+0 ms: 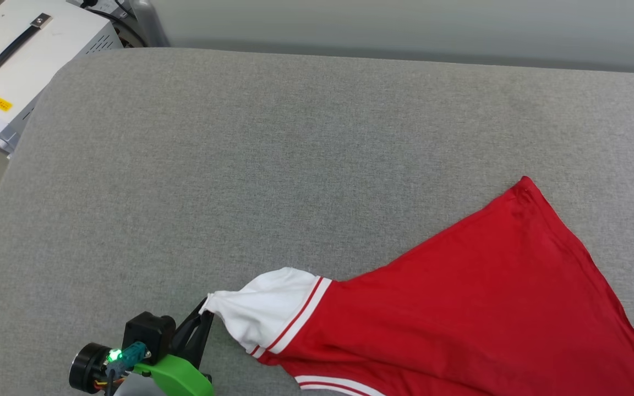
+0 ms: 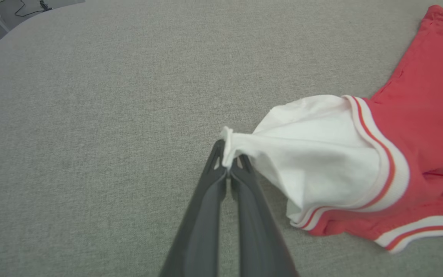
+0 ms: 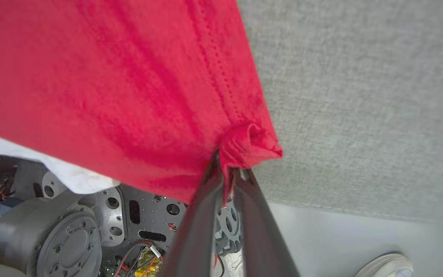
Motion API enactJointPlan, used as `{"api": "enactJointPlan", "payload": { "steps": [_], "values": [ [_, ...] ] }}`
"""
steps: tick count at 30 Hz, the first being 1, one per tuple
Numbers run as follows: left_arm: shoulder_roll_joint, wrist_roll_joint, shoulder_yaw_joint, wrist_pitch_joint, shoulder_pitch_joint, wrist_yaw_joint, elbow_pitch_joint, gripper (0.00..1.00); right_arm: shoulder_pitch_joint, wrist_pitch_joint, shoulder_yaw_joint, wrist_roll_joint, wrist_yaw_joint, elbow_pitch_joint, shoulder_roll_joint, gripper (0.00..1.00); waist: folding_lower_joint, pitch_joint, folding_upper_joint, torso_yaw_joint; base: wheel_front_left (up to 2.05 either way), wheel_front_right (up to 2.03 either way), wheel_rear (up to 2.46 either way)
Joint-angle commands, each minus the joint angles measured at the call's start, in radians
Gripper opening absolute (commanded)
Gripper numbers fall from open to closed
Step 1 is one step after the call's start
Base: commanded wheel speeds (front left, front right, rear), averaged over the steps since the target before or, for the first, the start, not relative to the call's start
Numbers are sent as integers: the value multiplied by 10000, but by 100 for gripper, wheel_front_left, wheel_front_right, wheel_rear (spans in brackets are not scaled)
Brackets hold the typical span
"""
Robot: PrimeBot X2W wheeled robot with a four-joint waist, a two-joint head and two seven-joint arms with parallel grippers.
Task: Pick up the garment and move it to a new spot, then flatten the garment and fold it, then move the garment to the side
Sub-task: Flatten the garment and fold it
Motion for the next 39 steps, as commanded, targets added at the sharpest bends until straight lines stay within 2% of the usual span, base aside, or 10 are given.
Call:
{"api": "enactJointPlan", "payload": {
  "steps": [1,6,10,14,18,21,28,35,39],
  "values": [
    [64,-111,-6,37,68,97,-39,0,-392,-277,-324,-21,-9,-199,82,100,1,-48,65,-45,0,0,0],
    [97,-43,-34,105,-24,158,-214,0,-1282,-679,-1328,-45,-9,-1206,53,100,1,42,65,-3,0,0,0],
    [96,72,-62,143,-225,153,-338,0,-2359,-566,-1775,-178,-9,-2001,-238,100,1,307,65,149,0,0,0],
    [37,201,-102,180,-488,127,-432,0,-3813,36,-1570,-284,-9,-2470,-616,100,1,625,65,386,0,0,0],
    [-70,312,-134,189,-770,76,-457,0,-5469,866,-551,-432,-9,-2411,-763,100,1,920,65,606,0,0,0],
    [-162,385,-172,182,-955,20,-435,0,-6712,1517,405,-580,-9,-1956,-617,100,1,1108,65,744,0,0,0],
    [-421,544,-281,143,-1392,-172,-330,0,-8704,2711,2339,-1190,-9,177,-86,100,1,1549,65,1125,0,0,0],
    [-649,637,-322,62,-1739,-350,-165,0,-9306,2503,3082,-1527,-9,2105,515,100,1,2009,65,1426,0,0,0],
    [-785,656,-336,7,-1863,-438,-2,0,-8810,2525,4090,-1606,-9,2727,558,100,1,2129,65,1517,0,0,0]
  ]
}}
